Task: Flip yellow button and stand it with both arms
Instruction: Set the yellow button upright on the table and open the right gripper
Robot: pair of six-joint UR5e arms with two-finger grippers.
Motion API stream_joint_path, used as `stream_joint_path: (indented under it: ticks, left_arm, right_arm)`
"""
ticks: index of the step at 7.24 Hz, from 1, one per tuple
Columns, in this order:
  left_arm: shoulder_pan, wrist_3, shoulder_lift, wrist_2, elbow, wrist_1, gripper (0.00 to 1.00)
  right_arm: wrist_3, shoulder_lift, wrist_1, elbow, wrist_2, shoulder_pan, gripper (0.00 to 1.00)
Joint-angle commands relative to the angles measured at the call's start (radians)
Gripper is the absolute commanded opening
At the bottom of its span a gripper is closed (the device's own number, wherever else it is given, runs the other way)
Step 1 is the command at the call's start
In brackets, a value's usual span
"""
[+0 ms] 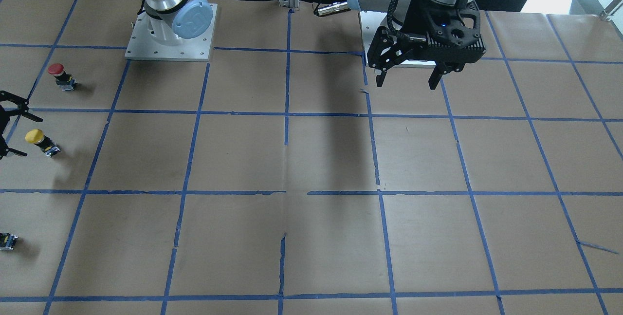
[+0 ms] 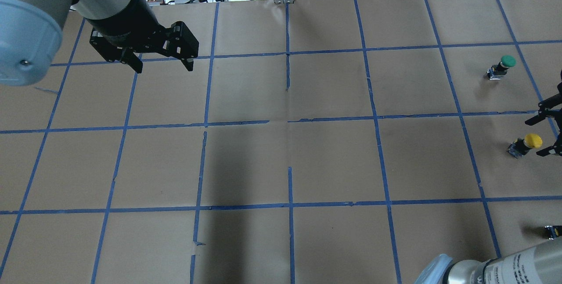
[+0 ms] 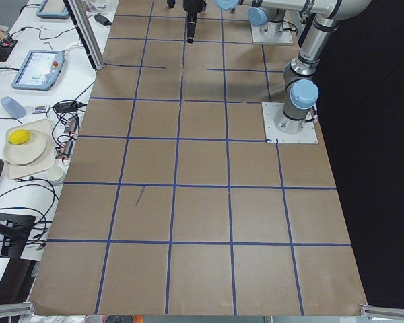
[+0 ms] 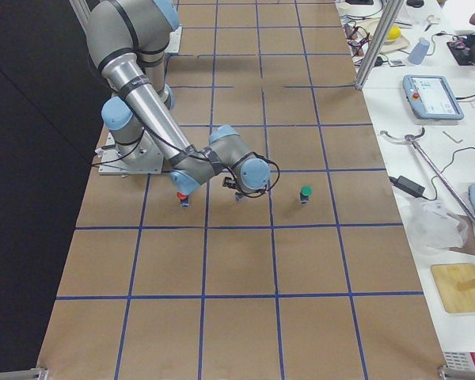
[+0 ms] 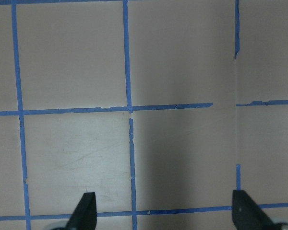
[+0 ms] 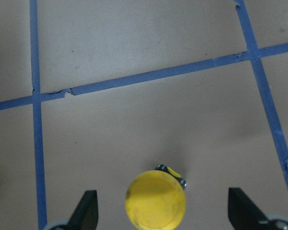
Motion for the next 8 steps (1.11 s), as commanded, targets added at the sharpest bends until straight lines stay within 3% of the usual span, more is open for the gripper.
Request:
stream_joint_path:
  ticks: [1, 4, 6, 8]
  left_arm:
    - [0.006, 0.0, 0.011, 0.002, -0.01, -0.005, 1.0]
    - [0.008, 0.003, 0.004, 0.016, -0.008, -0.006, 1.0]
    - [0.005, 0.0, -0.021, 0.001, -0.042, 0.001, 1.0]
    - [-0.018, 0.001, -0.007, 0.002, -0.062, -0.006, 1.0]
  right_arm:
    - [0.32, -0.104, 0.012, 0.001, -0.03, 0.012, 0.99]
    - [0.715, -0.226, 0.066, 0.001, -0.093, 0.079, 1.0]
    - [1.11, -0.372, 0.112, 0.003, -0.133, 0.258, 1.0]
    - [1.649, -0.468, 0.189, 0.001, -0.131, 0.456, 1.0]
